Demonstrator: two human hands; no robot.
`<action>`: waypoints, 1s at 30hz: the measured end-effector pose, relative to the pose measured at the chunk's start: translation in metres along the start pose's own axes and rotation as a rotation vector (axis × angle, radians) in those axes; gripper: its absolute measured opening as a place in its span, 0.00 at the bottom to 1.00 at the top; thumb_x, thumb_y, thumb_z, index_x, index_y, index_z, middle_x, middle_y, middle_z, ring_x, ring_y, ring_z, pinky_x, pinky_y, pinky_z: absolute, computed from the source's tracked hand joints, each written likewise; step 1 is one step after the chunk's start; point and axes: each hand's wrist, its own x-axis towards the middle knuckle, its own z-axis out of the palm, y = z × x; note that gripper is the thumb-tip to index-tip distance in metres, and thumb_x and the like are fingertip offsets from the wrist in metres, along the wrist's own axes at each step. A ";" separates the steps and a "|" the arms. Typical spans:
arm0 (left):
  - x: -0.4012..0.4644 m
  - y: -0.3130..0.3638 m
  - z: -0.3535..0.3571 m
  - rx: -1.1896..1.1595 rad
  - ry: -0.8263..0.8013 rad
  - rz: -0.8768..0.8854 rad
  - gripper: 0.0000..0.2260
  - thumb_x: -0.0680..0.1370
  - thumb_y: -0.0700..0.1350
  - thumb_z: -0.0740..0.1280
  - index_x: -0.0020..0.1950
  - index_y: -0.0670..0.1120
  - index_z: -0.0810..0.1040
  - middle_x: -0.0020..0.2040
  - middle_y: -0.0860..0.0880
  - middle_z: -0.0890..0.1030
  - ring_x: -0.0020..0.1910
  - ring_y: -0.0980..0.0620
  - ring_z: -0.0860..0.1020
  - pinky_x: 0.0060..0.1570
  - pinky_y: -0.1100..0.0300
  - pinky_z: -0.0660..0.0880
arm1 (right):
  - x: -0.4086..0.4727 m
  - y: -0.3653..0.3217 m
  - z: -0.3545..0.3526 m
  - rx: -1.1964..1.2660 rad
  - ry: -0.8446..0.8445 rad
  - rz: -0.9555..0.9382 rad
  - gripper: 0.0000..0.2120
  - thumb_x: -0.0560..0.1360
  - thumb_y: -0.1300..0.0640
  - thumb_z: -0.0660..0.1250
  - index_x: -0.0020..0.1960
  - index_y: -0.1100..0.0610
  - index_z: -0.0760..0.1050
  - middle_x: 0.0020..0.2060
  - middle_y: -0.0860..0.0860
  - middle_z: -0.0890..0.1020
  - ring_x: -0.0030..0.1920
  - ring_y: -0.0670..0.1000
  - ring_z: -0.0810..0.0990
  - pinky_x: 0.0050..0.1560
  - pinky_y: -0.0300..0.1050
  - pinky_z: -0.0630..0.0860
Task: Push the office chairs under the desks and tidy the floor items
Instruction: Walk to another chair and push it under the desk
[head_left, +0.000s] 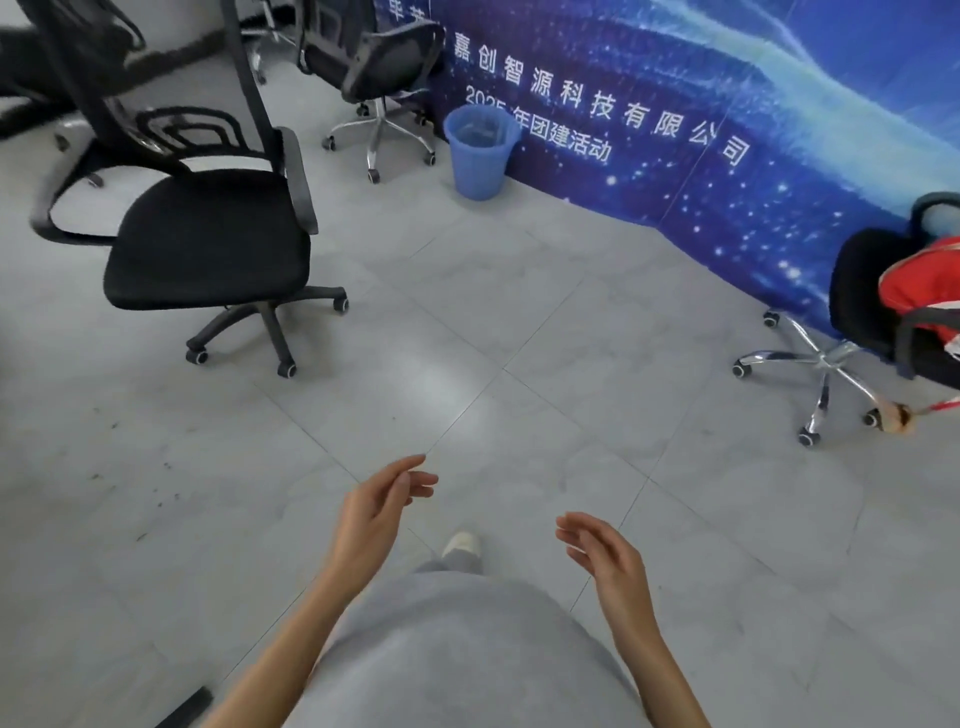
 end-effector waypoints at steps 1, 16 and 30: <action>0.030 0.017 0.006 0.015 -0.023 0.014 0.16 0.80 0.36 0.55 0.54 0.56 0.76 0.44 0.61 0.84 0.45 0.55 0.82 0.50 0.57 0.76 | 0.017 -0.010 -0.002 -0.001 0.014 0.024 0.13 0.78 0.65 0.58 0.48 0.55 0.80 0.48 0.50 0.84 0.51 0.50 0.82 0.57 0.50 0.76; 0.386 0.123 0.075 -0.061 0.179 -0.065 0.15 0.81 0.37 0.55 0.54 0.53 0.76 0.44 0.54 0.85 0.44 0.55 0.82 0.43 0.67 0.76 | 0.423 -0.206 0.019 -0.129 -0.223 -0.033 0.13 0.78 0.66 0.58 0.47 0.54 0.79 0.46 0.52 0.83 0.49 0.48 0.82 0.54 0.44 0.77; 0.647 0.153 0.024 -0.179 0.574 -0.229 0.14 0.80 0.35 0.54 0.54 0.49 0.77 0.43 0.57 0.84 0.43 0.55 0.82 0.45 0.66 0.76 | 0.757 -0.405 0.203 -0.253 -0.597 -0.200 0.14 0.78 0.66 0.57 0.48 0.52 0.77 0.47 0.48 0.83 0.48 0.45 0.82 0.51 0.39 0.77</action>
